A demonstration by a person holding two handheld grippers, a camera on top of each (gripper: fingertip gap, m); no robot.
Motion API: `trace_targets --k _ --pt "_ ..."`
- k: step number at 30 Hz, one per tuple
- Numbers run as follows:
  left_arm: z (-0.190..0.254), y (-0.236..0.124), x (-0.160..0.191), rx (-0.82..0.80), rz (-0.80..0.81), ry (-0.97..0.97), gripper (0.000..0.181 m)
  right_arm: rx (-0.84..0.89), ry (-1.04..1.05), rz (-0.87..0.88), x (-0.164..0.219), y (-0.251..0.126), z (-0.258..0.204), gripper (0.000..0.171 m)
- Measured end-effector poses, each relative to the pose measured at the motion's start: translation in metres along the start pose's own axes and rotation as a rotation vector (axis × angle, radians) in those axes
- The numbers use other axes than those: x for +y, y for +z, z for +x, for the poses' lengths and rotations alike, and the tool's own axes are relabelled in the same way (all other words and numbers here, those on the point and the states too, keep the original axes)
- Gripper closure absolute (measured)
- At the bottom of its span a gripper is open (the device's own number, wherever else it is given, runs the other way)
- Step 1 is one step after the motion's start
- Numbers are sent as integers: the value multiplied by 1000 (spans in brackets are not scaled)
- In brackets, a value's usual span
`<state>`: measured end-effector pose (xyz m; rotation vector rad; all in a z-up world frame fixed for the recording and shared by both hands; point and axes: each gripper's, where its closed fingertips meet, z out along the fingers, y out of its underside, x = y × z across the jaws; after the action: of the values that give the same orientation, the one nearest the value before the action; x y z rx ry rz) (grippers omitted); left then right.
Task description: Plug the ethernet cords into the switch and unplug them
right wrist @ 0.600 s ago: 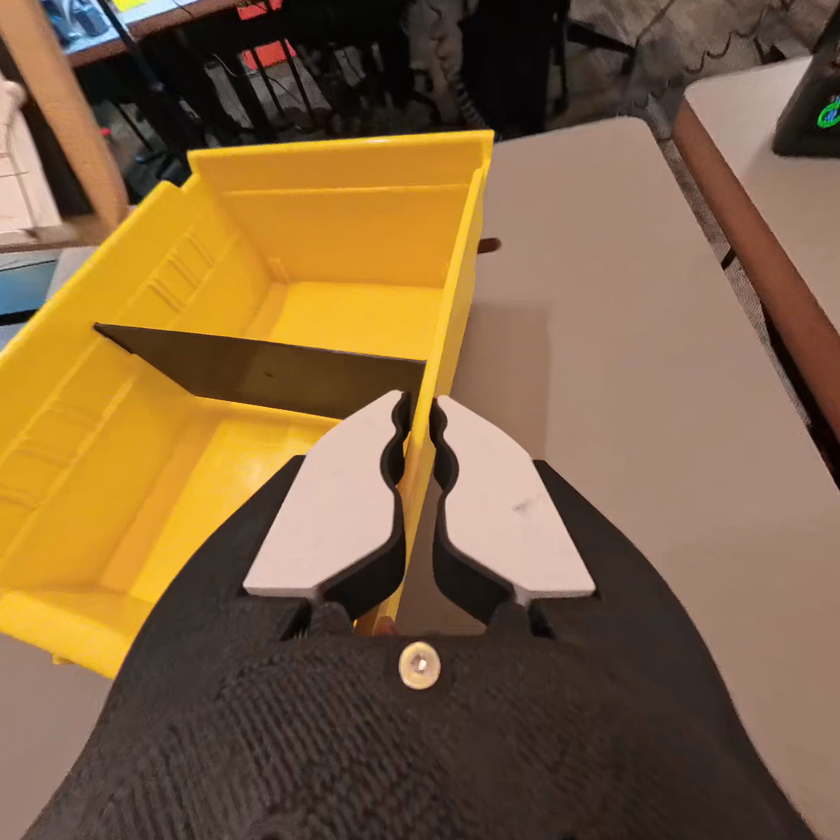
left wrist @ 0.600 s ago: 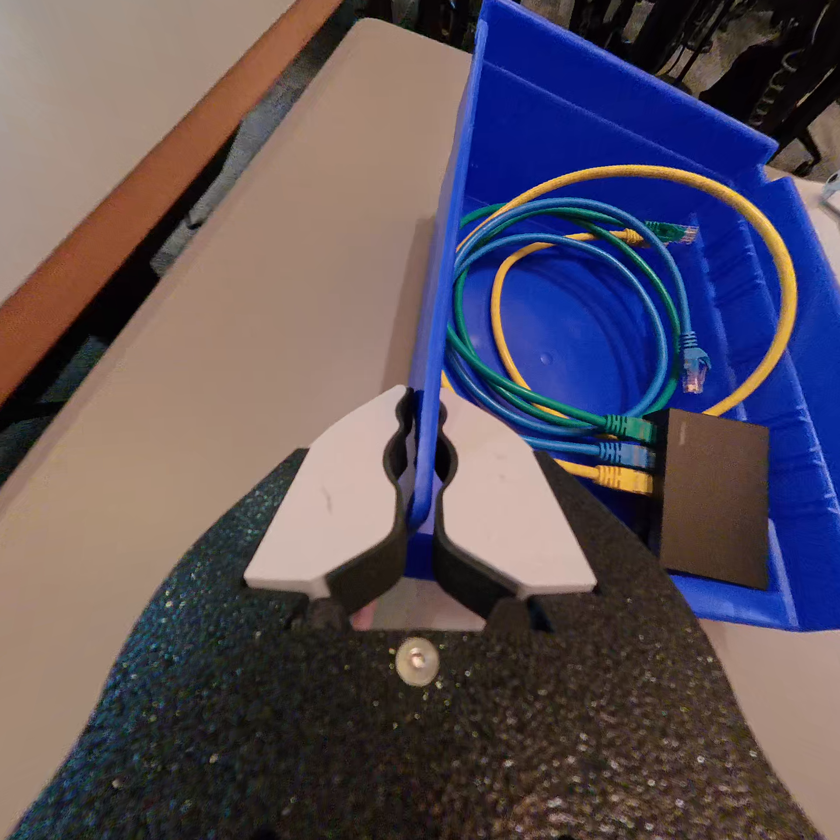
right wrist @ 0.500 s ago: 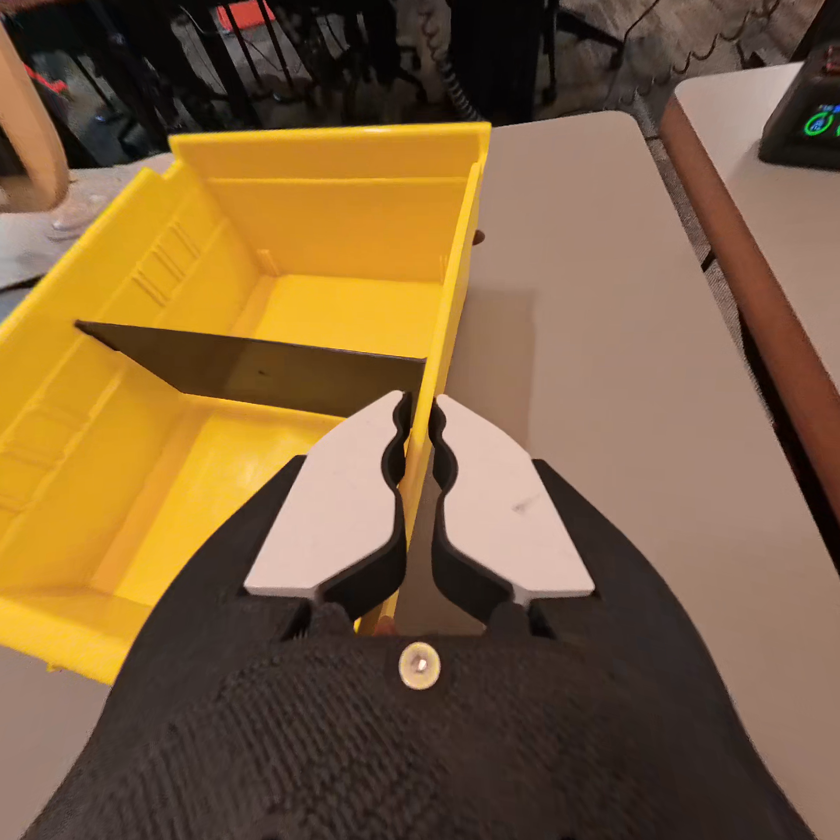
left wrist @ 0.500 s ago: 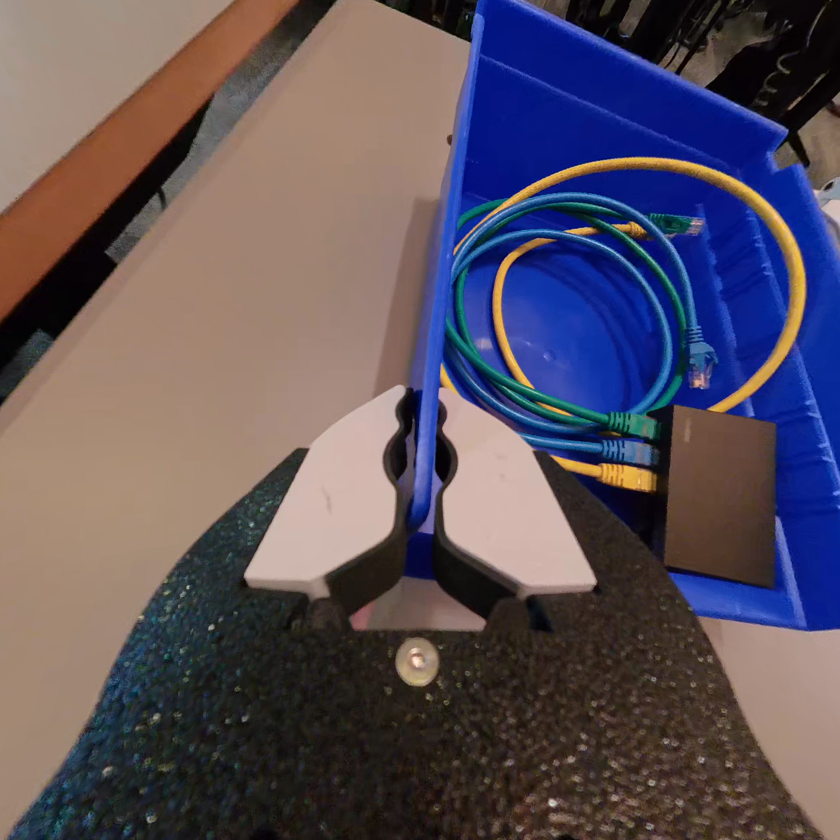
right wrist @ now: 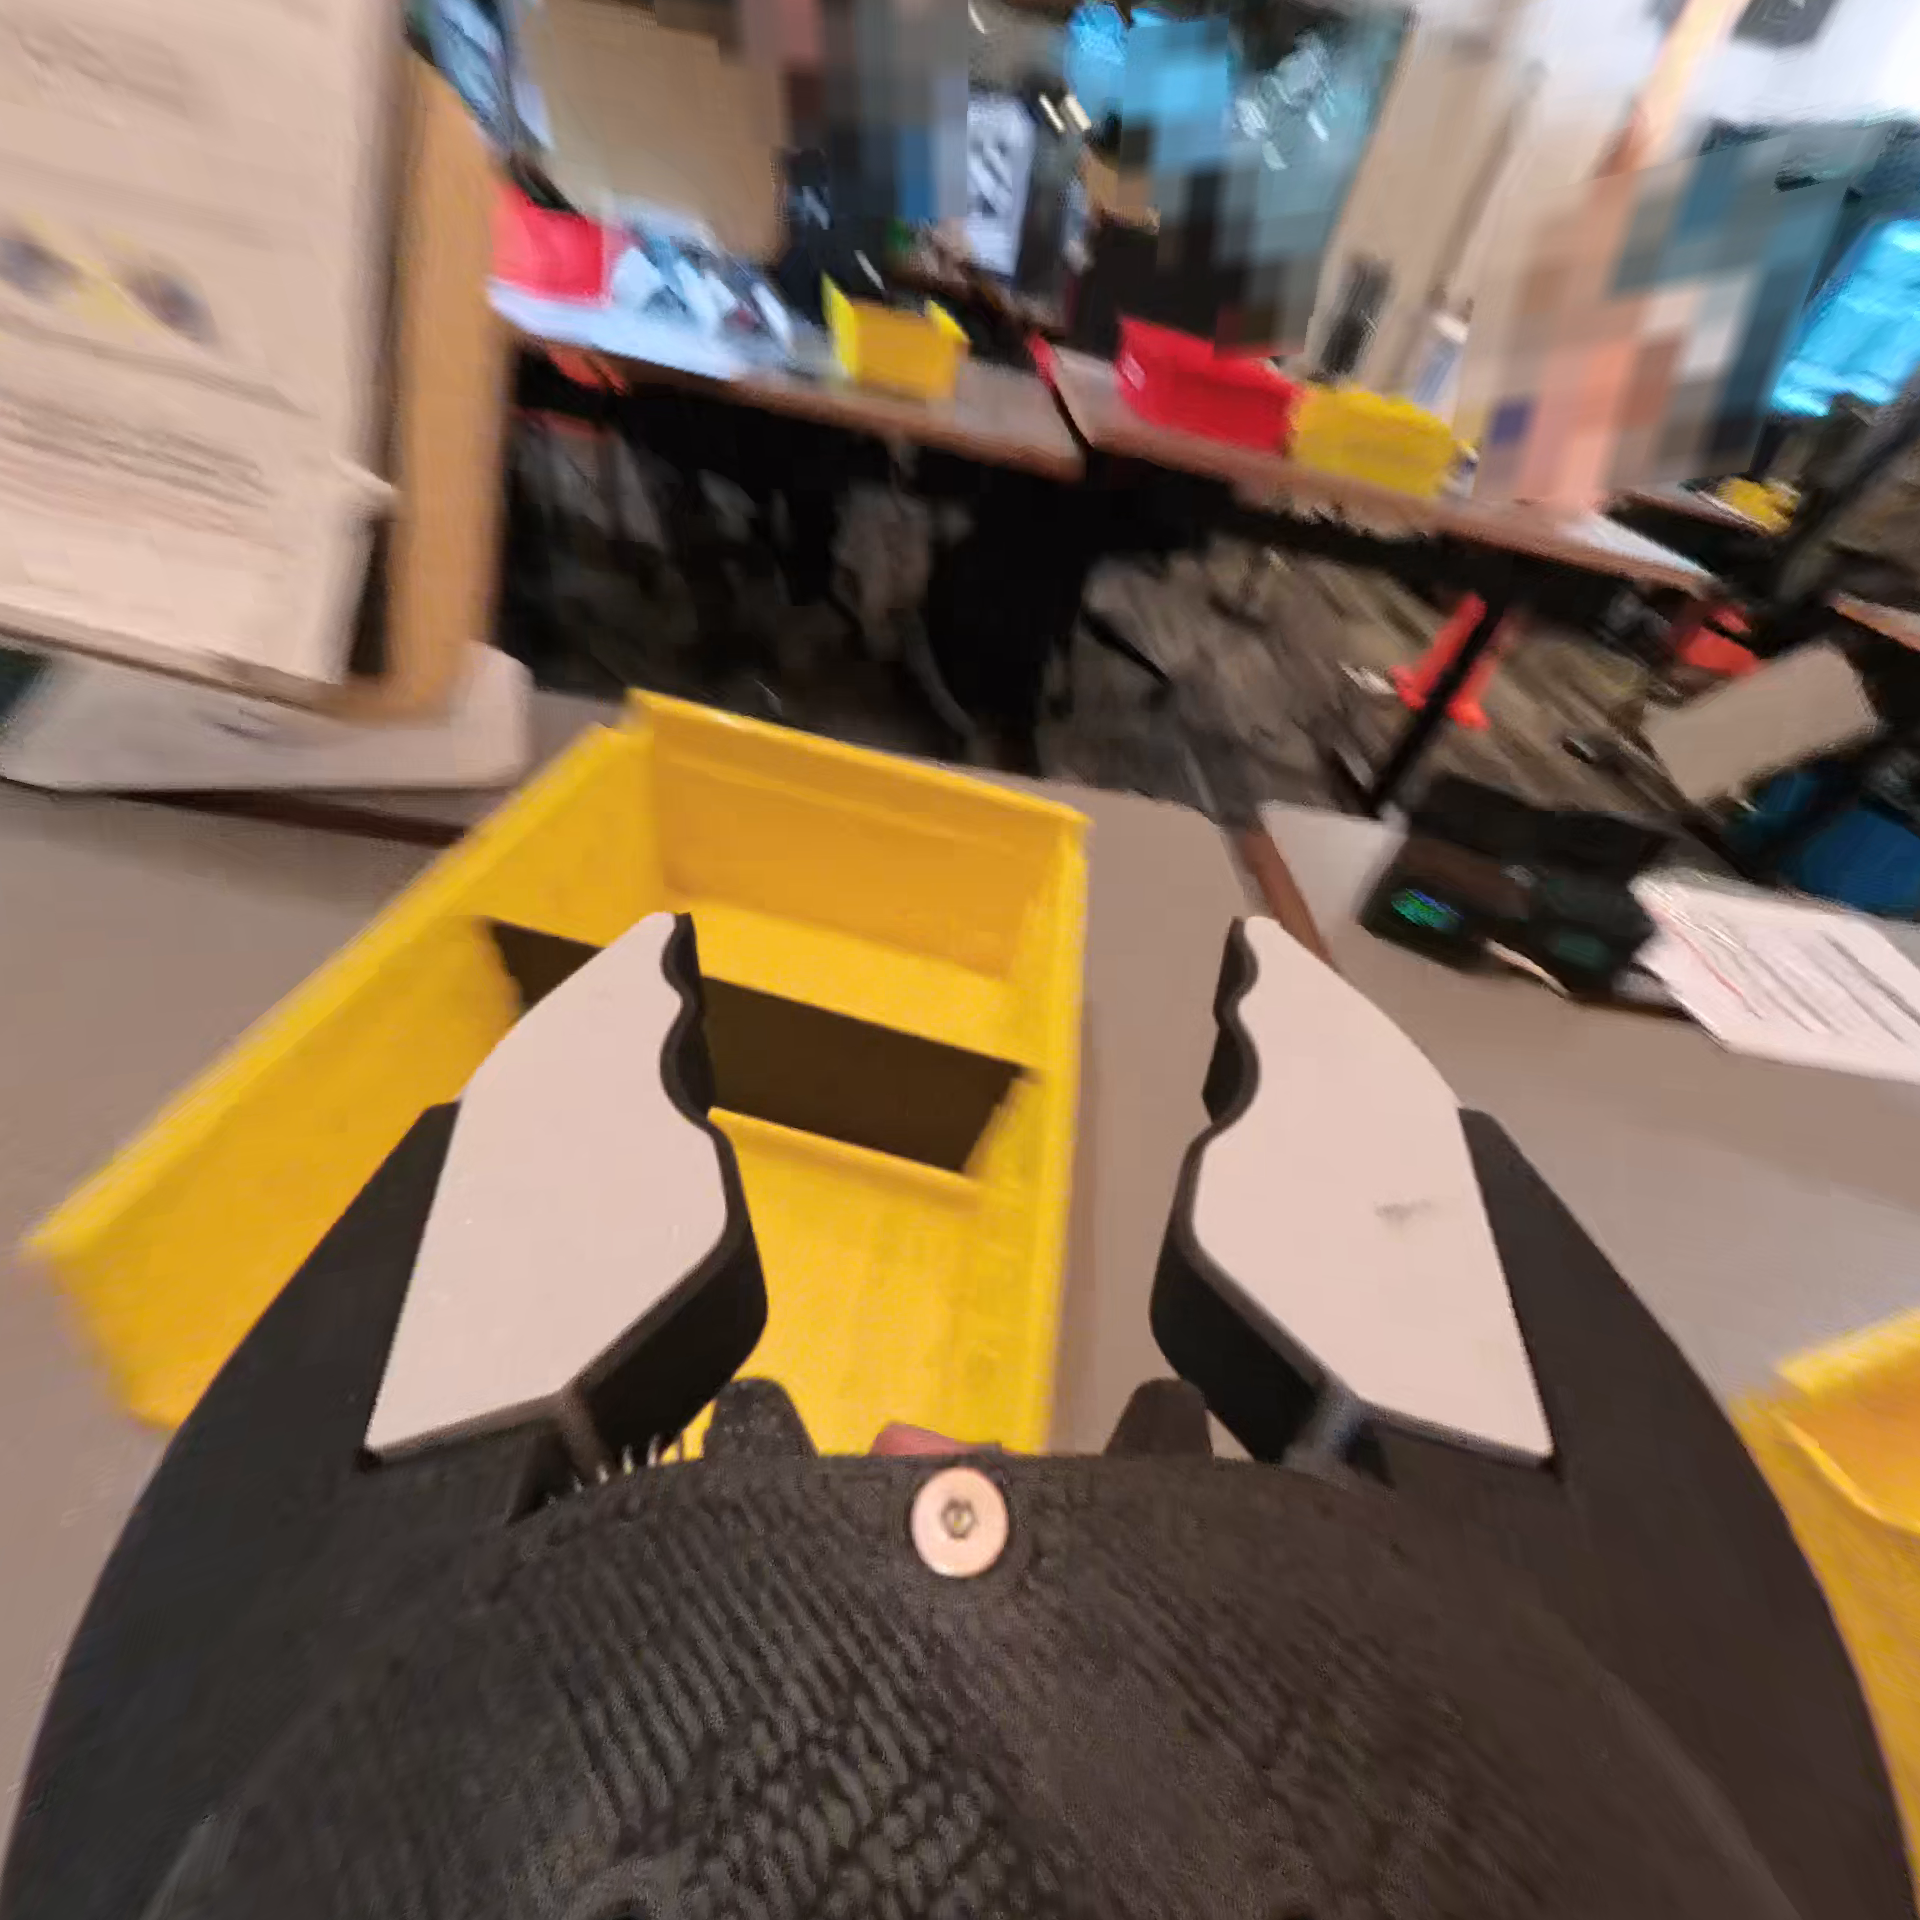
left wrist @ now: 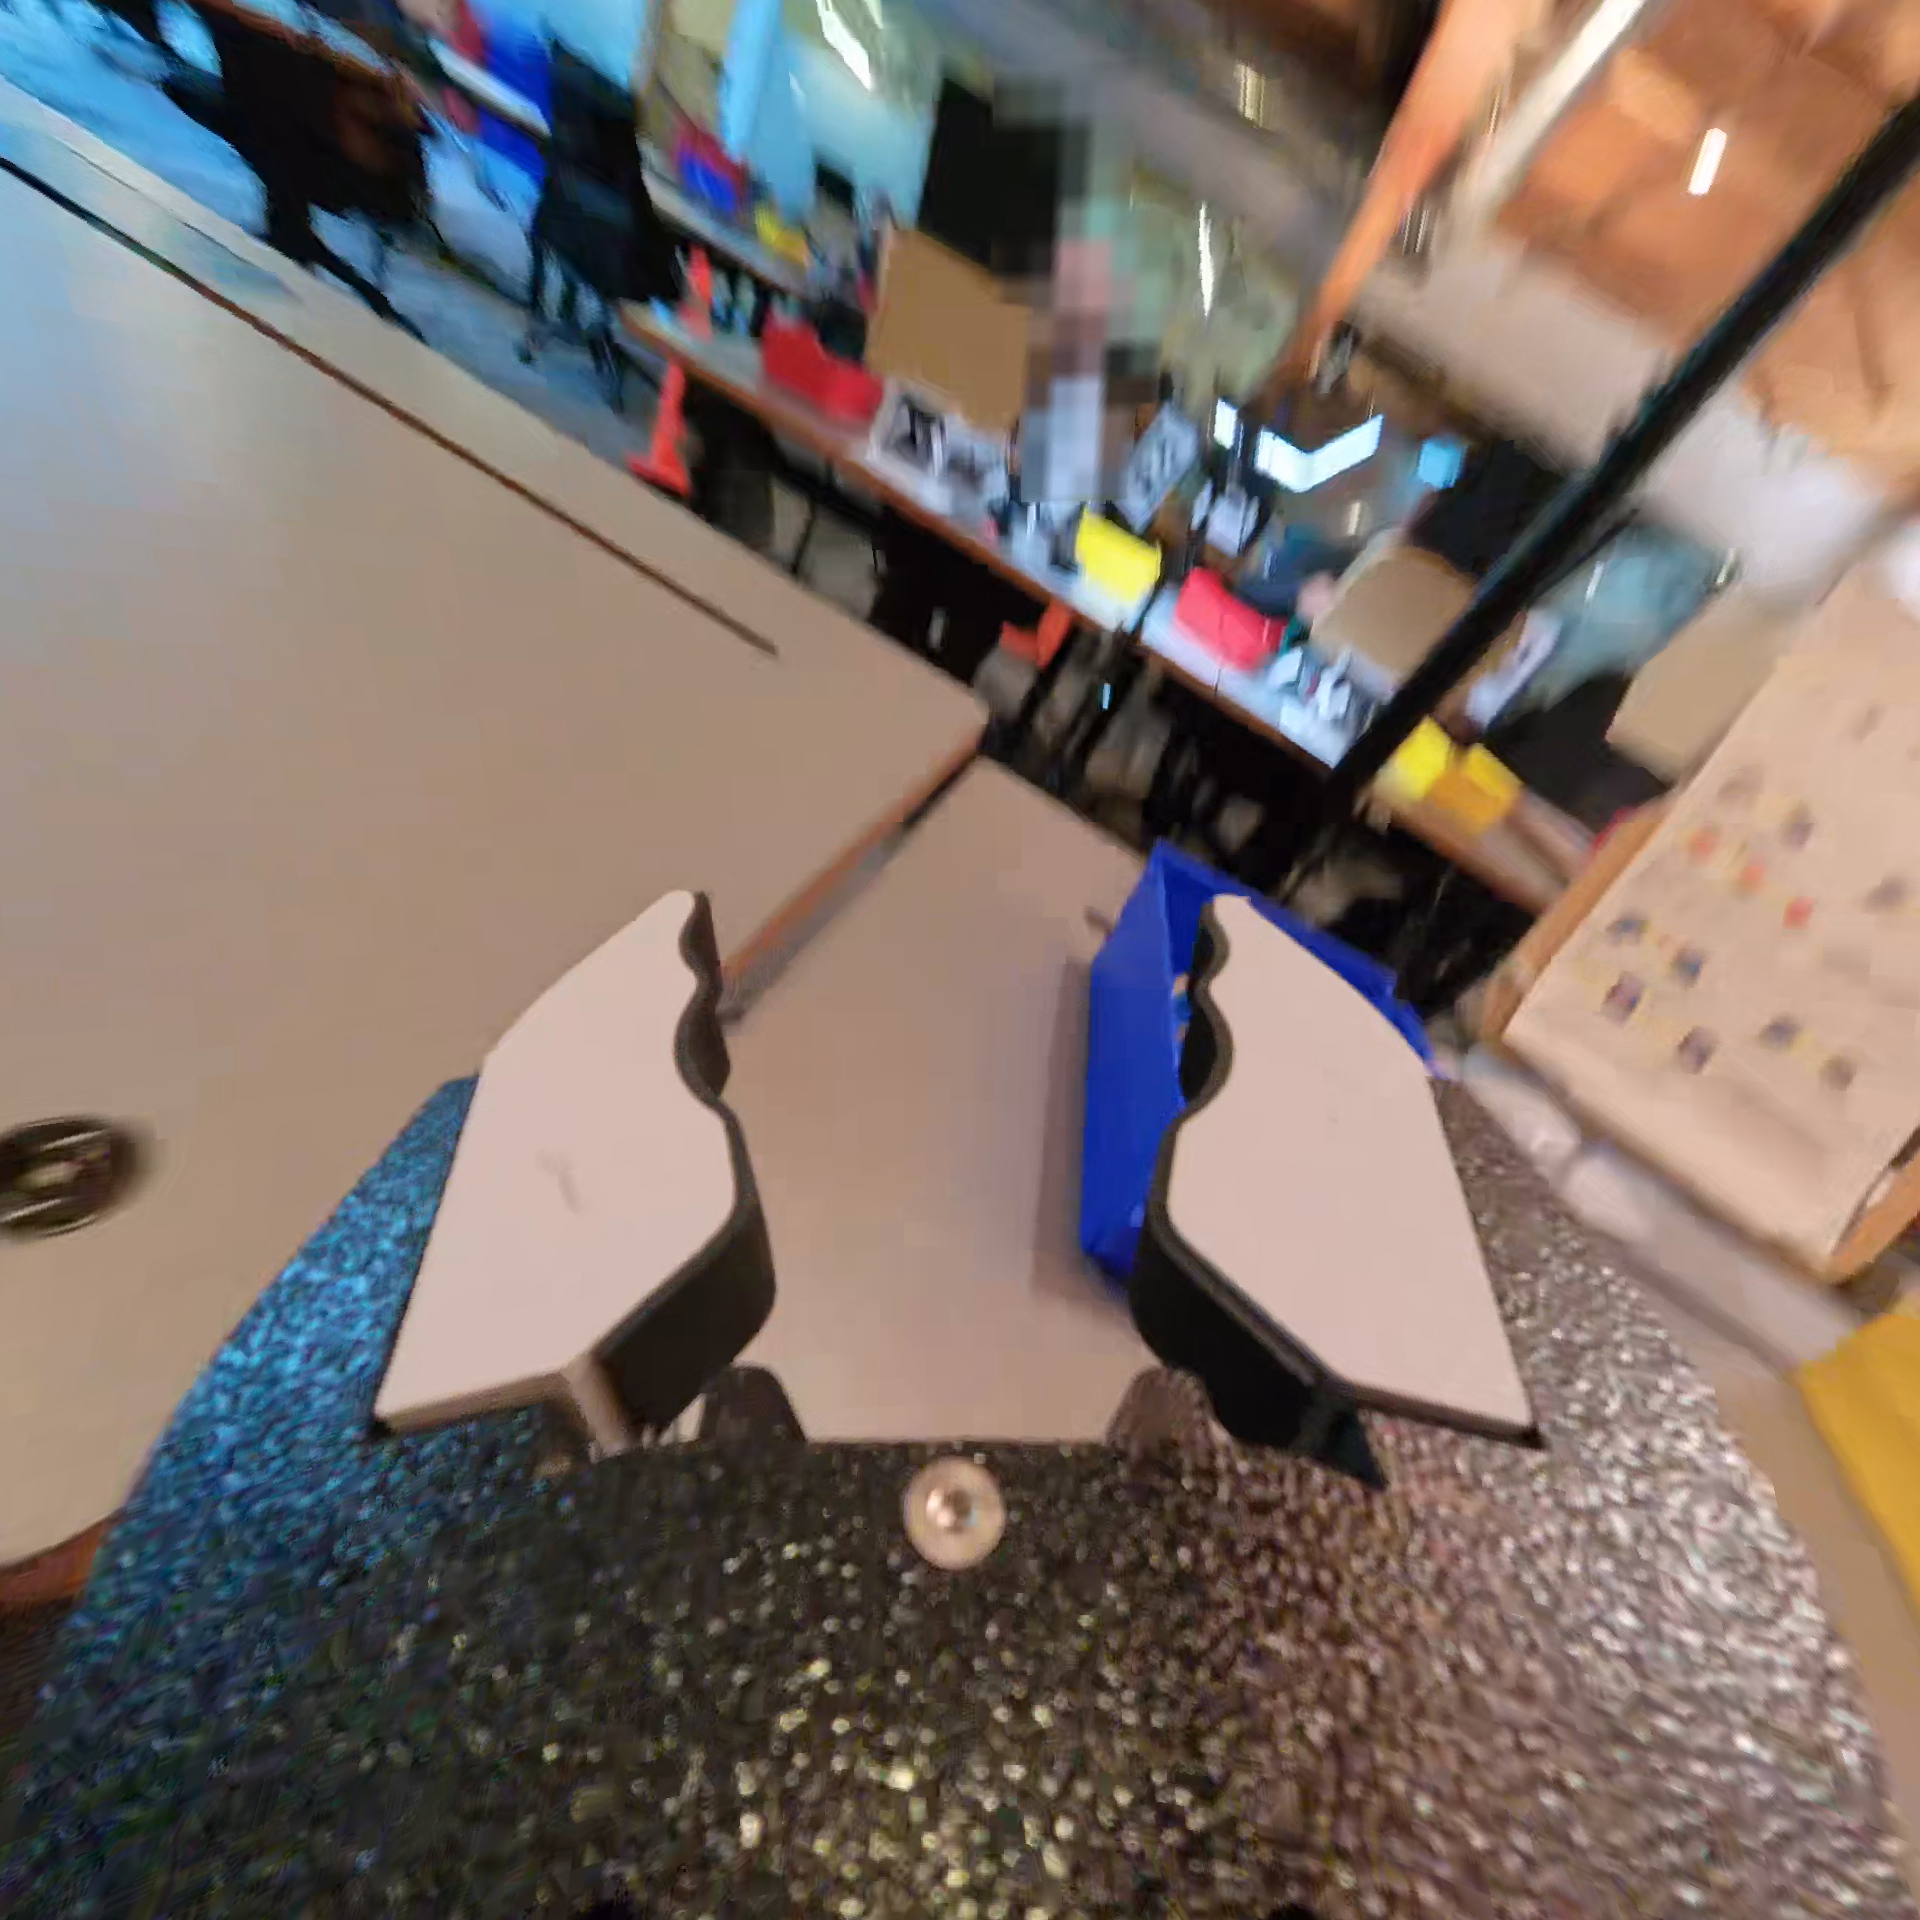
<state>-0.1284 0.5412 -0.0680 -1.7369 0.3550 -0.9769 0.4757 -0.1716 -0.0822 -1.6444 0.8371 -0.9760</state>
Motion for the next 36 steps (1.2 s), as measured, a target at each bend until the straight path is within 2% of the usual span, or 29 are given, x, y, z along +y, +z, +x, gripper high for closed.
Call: trace_targets --k 4,7,11,16,19,23,24,26,28,30,33,36 --pt "-28 -99 -77 -28 294 -80 96 -213 42 124 -32 -2 -89 72" --pt "-42 -139 -105 -106 410 -48 98 -325 90 117 -33 8 -145 70" --pt "-12 -128 -85 -35 312 26 96 -385 66 91 -20 14 -191 70" --pt "56 -64 -37 103 133 137 96 -410 40 95 -13 12 -220 70" --pt "118 -13 5 249 -63 187 99 -441 19 118 -11 11 -238 71" --pt "204 44 98 489 -516 273 104 -518 -47 107 1 5 -272 74" --pt "221 54 122 555 -626 293 109 -551 -55 125 -1 1 -282 77" --pt "244 76 160 635 -808 288 110 -621 -78 129 1 -7 -300 77" --pt "244 101 191 613 -969 291 112 -680 -91 91 8 -13 -314 76" --pt "228 118 217 508 -1163 235 112 -711 -105 63 13 -16 -322 76" --pt "221 120 242 435 -1365 66 113 -743 -99 62 12 -22 -329 77" --pt "212 117 262 322 -1487 90 100 -766 -103 39 17 -24 -334 77"
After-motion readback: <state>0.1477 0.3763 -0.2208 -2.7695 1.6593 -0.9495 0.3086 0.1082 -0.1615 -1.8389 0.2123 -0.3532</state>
